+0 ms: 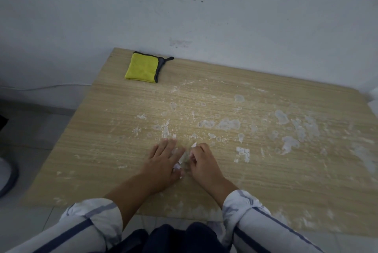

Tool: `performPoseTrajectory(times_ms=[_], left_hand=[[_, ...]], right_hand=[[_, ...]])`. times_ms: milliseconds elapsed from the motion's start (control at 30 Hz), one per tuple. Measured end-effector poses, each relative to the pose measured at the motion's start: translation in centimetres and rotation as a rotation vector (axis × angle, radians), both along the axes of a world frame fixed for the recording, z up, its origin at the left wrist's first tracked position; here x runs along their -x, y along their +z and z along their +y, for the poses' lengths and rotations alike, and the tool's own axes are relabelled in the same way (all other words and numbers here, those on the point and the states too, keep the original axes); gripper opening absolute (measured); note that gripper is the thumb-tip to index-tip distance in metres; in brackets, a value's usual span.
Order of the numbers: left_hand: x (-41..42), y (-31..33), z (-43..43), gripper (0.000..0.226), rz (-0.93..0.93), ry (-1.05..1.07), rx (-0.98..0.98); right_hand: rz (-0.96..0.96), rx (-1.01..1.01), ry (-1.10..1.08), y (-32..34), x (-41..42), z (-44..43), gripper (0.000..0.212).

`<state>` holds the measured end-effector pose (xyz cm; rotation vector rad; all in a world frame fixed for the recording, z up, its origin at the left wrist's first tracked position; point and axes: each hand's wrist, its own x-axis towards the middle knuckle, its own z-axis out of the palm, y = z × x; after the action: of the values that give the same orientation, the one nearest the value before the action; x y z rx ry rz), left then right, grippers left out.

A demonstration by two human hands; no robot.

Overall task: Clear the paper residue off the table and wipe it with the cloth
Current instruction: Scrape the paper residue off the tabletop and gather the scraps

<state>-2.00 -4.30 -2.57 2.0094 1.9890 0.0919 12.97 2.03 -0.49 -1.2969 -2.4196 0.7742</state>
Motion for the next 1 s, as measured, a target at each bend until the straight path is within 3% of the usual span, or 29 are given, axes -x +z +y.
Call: performPoseTrajectory(times_ms=[133,333,467,667,833,1000], left_hand=[[-0.2,-0.2,0.1,0.057,0.042,-0.064,-0.033],[-0.5,0.0,0.2,0.067,0.048,-0.072,-0.055],[-0.7,-0.1,0.2,0.079,-0.009,-0.059,-0.005],[-0.9,0.5,0.4,0.038,0.021,-0.048,-0.142],[-1.8,1.1,1.1,0.027,-0.037,0.052,-0.214],[-3.8,1.2,2.6,0.026,-0.109,0.105,-0.24]], right_hand=[[0.048,0.028,-0.035,0.1,0.0,-0.2,0.007],[0.06,0.076,-0.193,0.1,-0.5,0.3,0.017],[0.012,0.132,-0.18,0.2,-0.8,0.3,0.021],[-0.008,0.166,-0.161,0.5,-1.0,-0.1,0.023],[-0.088,0.105,-0.127,-0.3,-2.3,0.6,0.025],[-0.233,0.054,-0.141,0.0,-5.0,1.6,0.049]])
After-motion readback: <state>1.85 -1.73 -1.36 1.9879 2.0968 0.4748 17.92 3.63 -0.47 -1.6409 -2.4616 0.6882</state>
